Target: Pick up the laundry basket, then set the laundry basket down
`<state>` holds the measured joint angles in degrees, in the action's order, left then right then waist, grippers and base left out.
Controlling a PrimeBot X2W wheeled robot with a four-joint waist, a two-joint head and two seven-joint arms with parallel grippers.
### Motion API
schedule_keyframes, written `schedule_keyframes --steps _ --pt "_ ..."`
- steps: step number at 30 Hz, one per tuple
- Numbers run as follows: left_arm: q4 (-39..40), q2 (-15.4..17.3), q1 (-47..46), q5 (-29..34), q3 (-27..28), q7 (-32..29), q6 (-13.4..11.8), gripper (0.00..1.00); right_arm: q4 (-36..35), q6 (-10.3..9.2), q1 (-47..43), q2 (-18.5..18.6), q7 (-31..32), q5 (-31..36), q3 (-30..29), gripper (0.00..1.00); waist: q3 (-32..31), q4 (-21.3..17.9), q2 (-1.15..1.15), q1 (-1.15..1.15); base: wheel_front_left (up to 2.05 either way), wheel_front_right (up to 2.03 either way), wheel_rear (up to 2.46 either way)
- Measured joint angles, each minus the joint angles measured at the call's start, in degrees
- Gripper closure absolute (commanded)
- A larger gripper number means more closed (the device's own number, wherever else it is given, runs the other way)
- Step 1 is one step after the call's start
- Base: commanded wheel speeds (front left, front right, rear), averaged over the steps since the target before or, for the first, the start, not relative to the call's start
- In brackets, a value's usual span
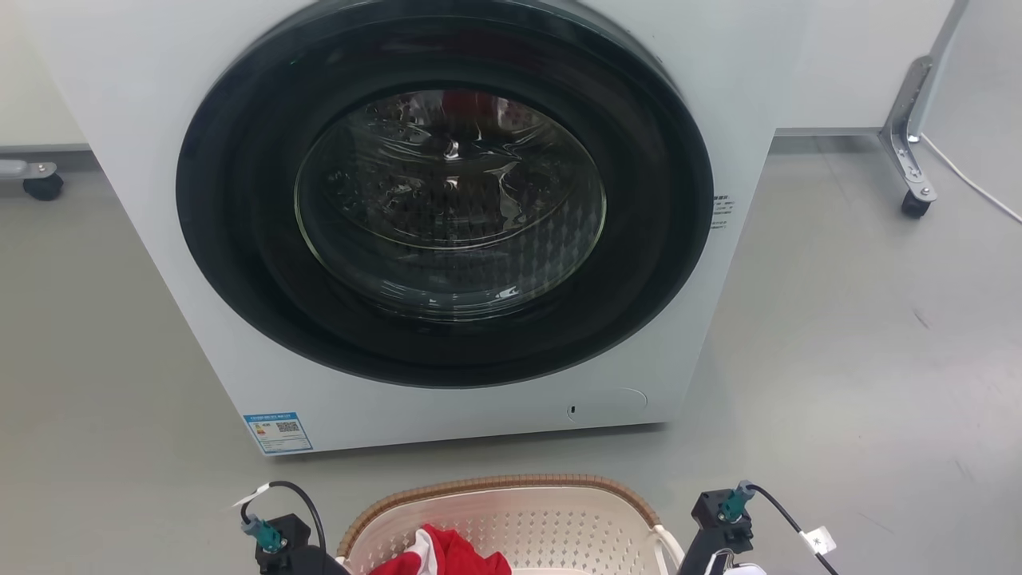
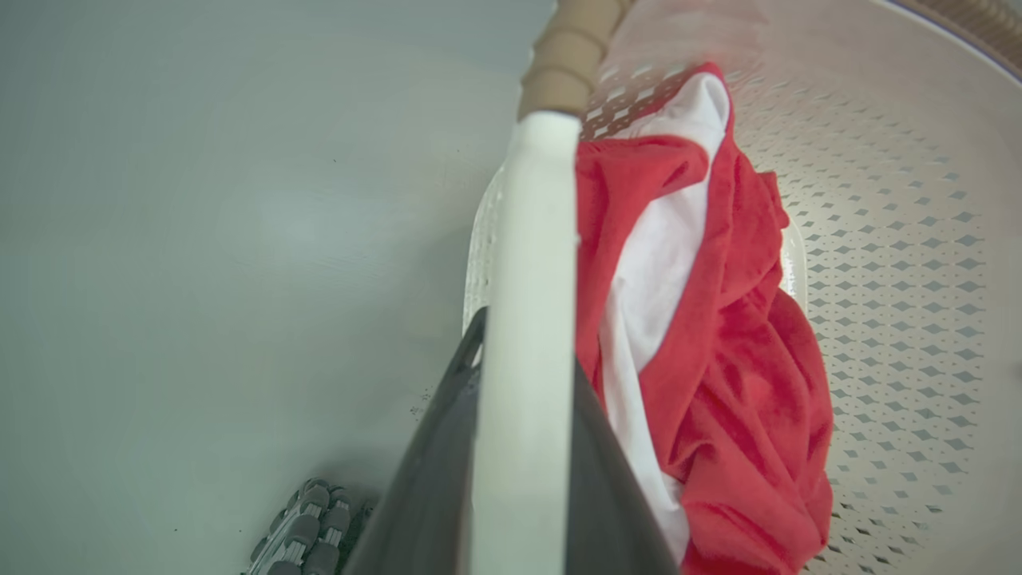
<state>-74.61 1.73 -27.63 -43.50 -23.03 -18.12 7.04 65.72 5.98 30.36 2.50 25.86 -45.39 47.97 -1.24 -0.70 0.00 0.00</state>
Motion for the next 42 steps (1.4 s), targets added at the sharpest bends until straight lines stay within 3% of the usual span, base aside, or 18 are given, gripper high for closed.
schedule_keyframes --steps 42 --pt "-0.07 -0.01 1.1 -1.56 -0.4 1.43 0.0 1.0 -0.24 -2.0 -0.46 -0.07 0.63 -4.13 2.07 1.0 -0.02 0.03 0.01 0.0 0.0 0.0 0.0"
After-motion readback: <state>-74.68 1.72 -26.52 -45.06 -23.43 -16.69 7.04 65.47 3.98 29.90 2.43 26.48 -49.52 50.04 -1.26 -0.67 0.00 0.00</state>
